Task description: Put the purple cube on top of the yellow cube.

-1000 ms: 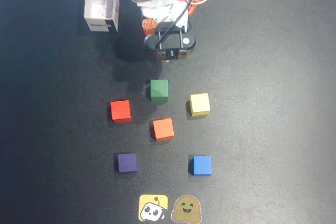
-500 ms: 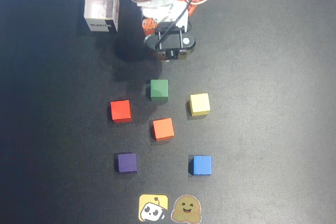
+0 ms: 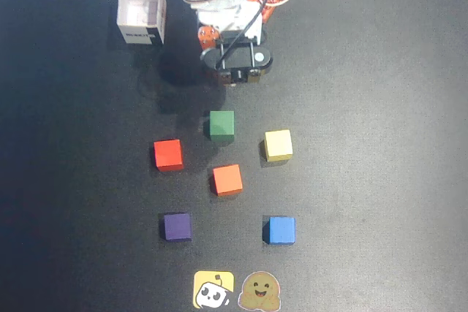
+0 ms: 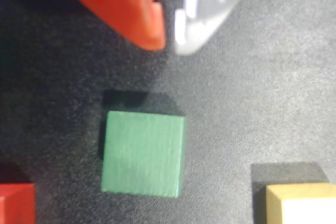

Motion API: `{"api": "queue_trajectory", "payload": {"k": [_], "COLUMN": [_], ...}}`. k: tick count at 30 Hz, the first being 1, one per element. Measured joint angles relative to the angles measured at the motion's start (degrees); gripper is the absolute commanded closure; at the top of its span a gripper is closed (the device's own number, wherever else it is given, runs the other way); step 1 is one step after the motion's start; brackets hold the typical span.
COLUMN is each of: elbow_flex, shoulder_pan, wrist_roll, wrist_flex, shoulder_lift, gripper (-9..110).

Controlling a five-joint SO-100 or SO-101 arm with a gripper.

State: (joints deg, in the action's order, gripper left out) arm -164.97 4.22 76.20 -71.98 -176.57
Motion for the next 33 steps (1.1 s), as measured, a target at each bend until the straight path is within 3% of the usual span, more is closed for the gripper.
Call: {"api": "queue_trajectory", "payload": {"k": [19,26,33], "elbow_flex": [0.0,0.3,17.9], "shoulder_pan": [0.0,-0.2,-1.0], "wrist_roll": [0.7,4.0,6.2], "wrist_flex": [0.0,3.1,7.6], "shoulder_lift": [0.0,0.4,28.7], "gripper": [101,90,83]}}
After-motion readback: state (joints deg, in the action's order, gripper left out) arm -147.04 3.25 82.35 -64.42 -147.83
